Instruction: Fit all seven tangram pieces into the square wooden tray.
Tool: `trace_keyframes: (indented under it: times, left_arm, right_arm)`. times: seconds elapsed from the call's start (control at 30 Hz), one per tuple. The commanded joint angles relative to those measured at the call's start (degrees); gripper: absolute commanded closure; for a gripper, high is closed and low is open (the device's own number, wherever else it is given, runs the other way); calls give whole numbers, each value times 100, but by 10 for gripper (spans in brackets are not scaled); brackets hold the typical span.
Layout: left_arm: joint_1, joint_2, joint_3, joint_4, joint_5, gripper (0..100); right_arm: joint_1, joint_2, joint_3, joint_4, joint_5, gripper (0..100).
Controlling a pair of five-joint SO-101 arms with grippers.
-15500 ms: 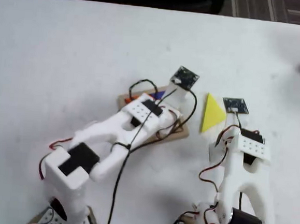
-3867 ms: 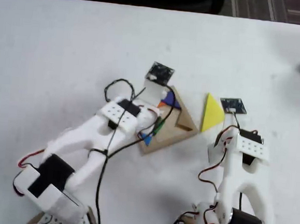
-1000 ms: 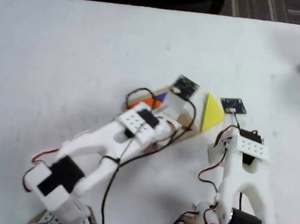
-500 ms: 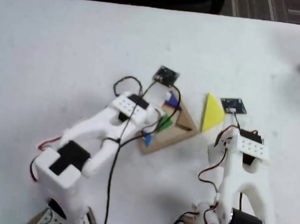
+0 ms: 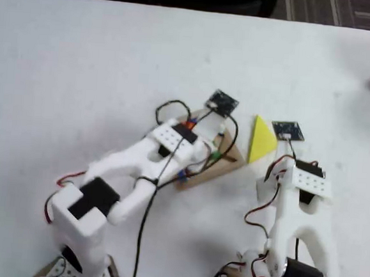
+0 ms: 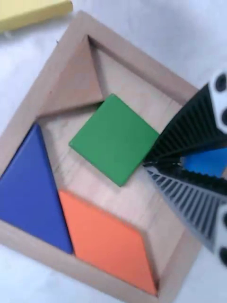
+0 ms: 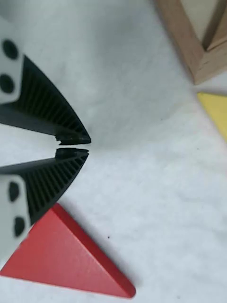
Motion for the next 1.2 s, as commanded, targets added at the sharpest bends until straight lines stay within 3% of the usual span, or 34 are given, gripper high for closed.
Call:
trace_keyframes:
  times: [0.0, 0.43, 0.8, 1.17]
  left_arm:
    - [198, -22, -237, -88, -70, 979]
    - [154, -22, -264, -123, -70, 980]
    - [-4, -4, -211, -1196, -70, 979]
    - [-75, -57, -211, -1327, -70, 980]
  right_arm:
    - [-57, -198, -35, -75, 79, 981]
    - [-57, -198, -35, -75, 79, 981]
    - [-57, -198, -35, -75, 79, 981]
    - [-57, -198, -35, -75, 79, 981]
